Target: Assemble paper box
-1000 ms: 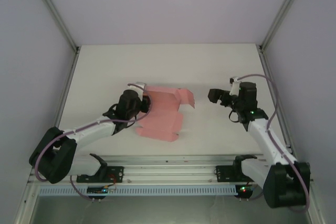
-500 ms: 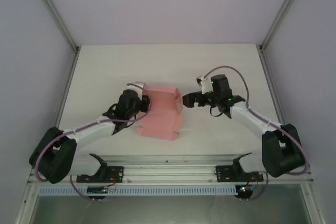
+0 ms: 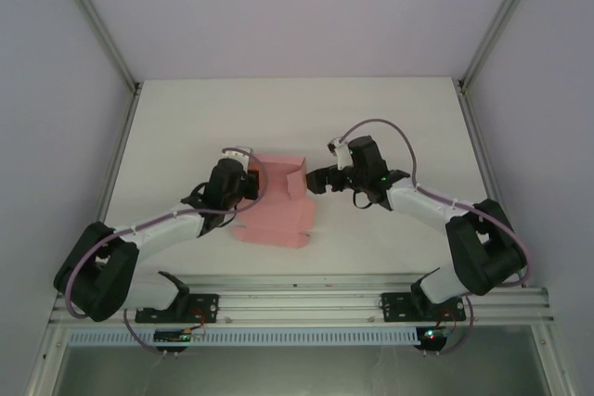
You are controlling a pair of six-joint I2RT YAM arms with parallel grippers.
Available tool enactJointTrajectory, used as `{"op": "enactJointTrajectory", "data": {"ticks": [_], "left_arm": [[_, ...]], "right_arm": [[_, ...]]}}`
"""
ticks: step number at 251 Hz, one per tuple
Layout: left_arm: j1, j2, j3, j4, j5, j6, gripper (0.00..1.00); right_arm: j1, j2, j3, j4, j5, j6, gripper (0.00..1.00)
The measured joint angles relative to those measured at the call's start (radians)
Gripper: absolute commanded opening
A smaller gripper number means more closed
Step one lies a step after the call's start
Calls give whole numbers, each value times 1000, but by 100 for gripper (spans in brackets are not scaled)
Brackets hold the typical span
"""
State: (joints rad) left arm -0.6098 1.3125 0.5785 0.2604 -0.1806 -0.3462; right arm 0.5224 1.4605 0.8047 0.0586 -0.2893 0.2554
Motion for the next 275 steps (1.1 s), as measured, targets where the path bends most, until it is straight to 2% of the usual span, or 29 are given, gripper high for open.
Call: {"op": "enactJointTrajectory", "data": {"ticks": [32, 65, 88, 130, 186, 201, 236, 275], "left_arm": [[-12, -7, 1, 1, 0, -3, 0], [-15, -13, 1, 3, 1, -3, 0], [-15, -14, 1, 3, 2, -3, 0], [-15, -14, 1, 3, 14, -2, 0], [-15, -14, 3, 4, 25, -2, 0], [-15, -14, 6, 3, 27, -2, 0], [-15, -14, 17, 4, 27, -3, 0], [-15, -14, 19, 2, 27, -4, 0]], "right_arm": [[-31, -79, -17, -41, 31, 7, 99], [-116, -210, -58, -98, 19, -6, 98], [-156, -269, -73, -140, -16, -41, 95], [-160, -289, -74, -161, -125, -124, 89], [-105, -208, -29, -161, -228, -214, 85], [-76, -171, 3, -162, -226, -222, 81], [-14, -94, 80, -165, -215, -232, 80], [60, -42, 127, -165, -129, -224, 73]]}}
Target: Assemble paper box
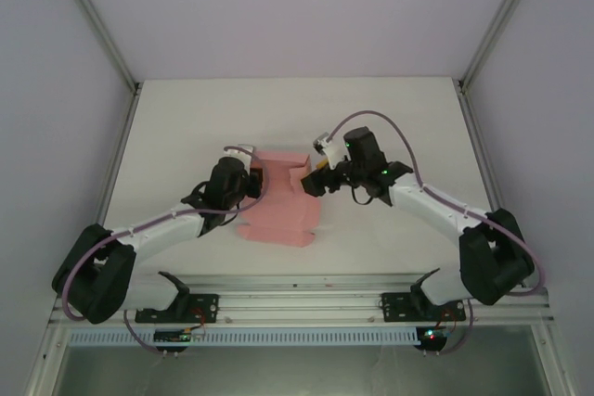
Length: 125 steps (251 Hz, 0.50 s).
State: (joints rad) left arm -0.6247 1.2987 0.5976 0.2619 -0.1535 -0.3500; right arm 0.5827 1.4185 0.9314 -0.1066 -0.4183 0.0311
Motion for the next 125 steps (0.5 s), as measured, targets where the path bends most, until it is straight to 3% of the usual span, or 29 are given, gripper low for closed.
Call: {"op": "enactJointTrajectory", "data": {"ticks": [39, 59, 98, 113, 125], "left_arm": [[0, 0, 0, -1, 0, -3, 0], [0, 0, 0, -2, 0, -3, 0], [-1, 3, 12, -16, -13, -15, 0], [-7, 8, 23, -29, -30, -29, 0], [-18, 14, 36, -43, -52, -46, 0]], "right_arm": [[76, 23, 21, -3, 146, 20, 67], [99, 29, 29, -1, 217, 38, 53], [139, 72, 68, 4, 451, 105, 10], [159, 103, 97, -3, 584, 148, 0], [173, 135, 128, -19, 676, 188, 0]]}}
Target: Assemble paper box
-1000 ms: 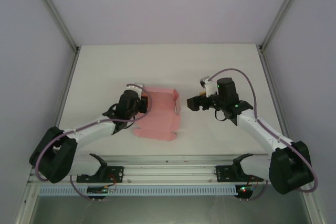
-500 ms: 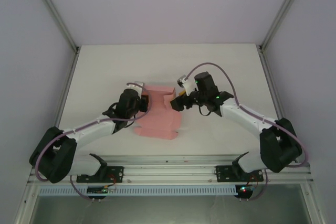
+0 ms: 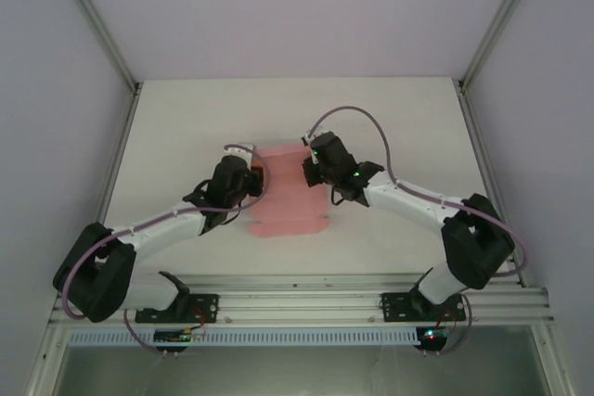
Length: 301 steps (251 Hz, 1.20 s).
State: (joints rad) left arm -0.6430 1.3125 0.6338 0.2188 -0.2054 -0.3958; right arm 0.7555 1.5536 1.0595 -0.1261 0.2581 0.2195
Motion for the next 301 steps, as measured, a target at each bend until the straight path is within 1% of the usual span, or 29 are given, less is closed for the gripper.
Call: {"op": "enactJointTrajectory", "data": {"ticks": [24, 56, 95, 124, 157, 192, 208, 226, 233, 244, 253, 262, 263, 266, 277, 293, 301], "left_arm": [[-17, 20, 38, -40, -56, -40, 0], [-44, 43, 93, -116, -123, -110, 0], [-68, 70, 164, -196, -161, -193, 0], [-69, 72, 172, -212, -151, -229, 0], [-69, 72, 172, -216, -117, -252, 0], [-69, 77, 195, -236, -105, -269, 0], [-69, 87, 214, -252, -101, -276, 0], [-65, 93, 221, -263, -101, -283, 0], [-63, 95, 221, -267, -101, -283, 0], [-59, 97, 220, -272, -98, -283, 0], [-58, 98, 220, -280, -95, -282, 0], [-57, 99, 220, -286, -93, -279, 0], [-57, 99, 220, -288, -93, -279, 0], [-57, 99, 220, -291, -93, -278, 0], [-56, 100, 220, -297, -89, -278, 0], [-47, 101, 219, -303, -87, -275, 0], [-41, 102, 219, -302, -89, -276, 0]], "right_arm": [[27, 59, 74, -66, 132, 74, 0], [58, 116, 151, -154, 278, 163, 0], [68, 191, 259, -270, 414, 233, 0], [68, 201, 273, -296, 435, 246, 0], [68, 201, 263, -292, 465, 244, 0], [68, 201, 263, -284, 492, 232, 0], [68, 200, 256, -263, 507, 215, 0], [68, 190, 223, -206, 493, 174, 0], [68, 181, 202, -176, 482, 157, 4], [65, 160, 159, -128, 444, 134, 14], [57, 139, 122, -86, 400, 114, 18], [45, 117, 87, -45, 360, 95, 27], [44, 116, 83, -42, 356, 92, 29], [38, 106, 69, -25, 340, 81, 32], [19, 76, 29, 20, 278, 56, 39], [-14, 33, -22, 78, 182, 11, 59], [-29, 15, -41, 96, 135, -13, 63]]}}
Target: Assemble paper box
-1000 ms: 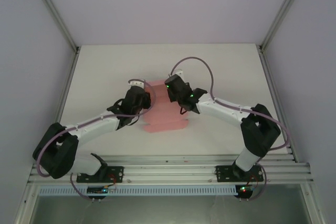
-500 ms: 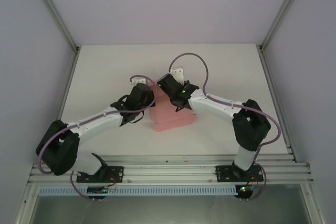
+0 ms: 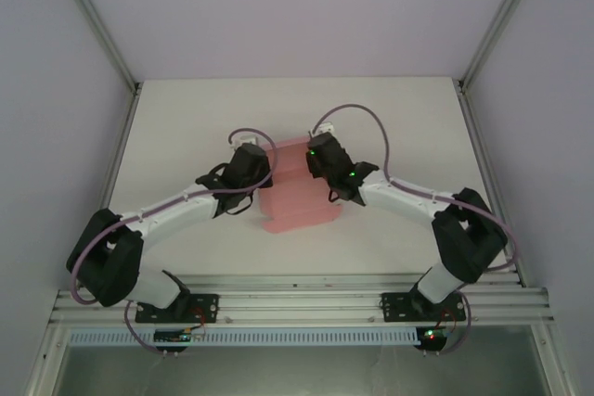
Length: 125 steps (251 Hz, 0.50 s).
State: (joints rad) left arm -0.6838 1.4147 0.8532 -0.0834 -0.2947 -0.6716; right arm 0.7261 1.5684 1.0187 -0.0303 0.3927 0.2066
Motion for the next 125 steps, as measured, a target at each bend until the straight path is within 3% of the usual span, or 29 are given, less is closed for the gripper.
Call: {"op": "enactJointTrajectory", "data": {"ticks": [18, 51, 87, 125], "left_arm": [[17, 2, 0, 4, -6, 0, 0], [39, 11, 1, 5, -13, 5, 0], [67, 16, 3, 5, 19, 45, 0], [122, 49, 56, -34, 145, 194, 0]], "right_arm": [[-23, -27, -34, 37, -97, -32, 79], [-42, -64, -89, 82, -299, -58, 98], [-47, -139, -145, 126, -457, -46, 98], [-85, -270, -206, 159, -498, 5, 99]]}}
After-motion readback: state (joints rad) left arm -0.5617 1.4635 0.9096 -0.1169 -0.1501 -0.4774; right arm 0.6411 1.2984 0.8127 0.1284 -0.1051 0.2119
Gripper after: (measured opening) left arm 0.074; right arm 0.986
